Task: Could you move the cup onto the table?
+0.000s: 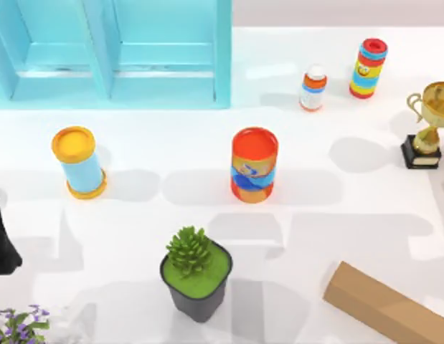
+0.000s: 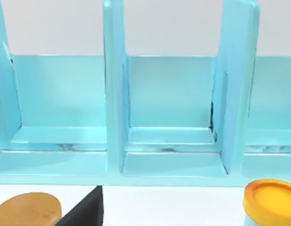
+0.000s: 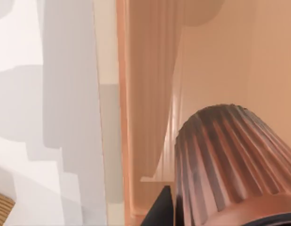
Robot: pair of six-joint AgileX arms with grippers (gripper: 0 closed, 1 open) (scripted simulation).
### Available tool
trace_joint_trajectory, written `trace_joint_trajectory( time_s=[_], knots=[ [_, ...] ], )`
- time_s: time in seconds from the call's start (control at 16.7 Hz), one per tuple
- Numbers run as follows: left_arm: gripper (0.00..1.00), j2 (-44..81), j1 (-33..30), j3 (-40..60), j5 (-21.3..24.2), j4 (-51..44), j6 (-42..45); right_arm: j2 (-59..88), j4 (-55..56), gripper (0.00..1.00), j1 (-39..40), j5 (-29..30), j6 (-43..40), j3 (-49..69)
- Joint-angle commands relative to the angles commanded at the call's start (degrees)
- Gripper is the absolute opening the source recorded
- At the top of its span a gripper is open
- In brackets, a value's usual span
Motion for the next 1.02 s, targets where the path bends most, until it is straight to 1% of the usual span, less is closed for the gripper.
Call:
trace_joint_trajectory(
  time_s=[0.12,0.24,0.42,0.6,1.02],
  knots=[
    [1.0,0.0,0.0,0.0,0.0,0.0,0.0,0.3,0.1,0.0,-0.16,-0.04,0.1,-0.16],
    [1.0,0.0,0.0,0.0,0.0,0.0,0.0,0.7,-0.05,0.0,1.74,-0.01,1.49,0.17],
    [1.0,0.0,0.0,0.0,0.0,0.0,0.0,2.22,-0.66,0.0,9.12,0.06,7.49,1.43],
    [1.0,0.0,0.0,0.0,0.0,0.0,0.0,4.31,-1.43,0.0,20.59,0.12,18.15,3.29],
    [1.0,0.0,0.0,0.0,0.0,0.0,0.0,7.46,-1.43,0.0,50.17,0.07,48.75,7.22]
  ],
)
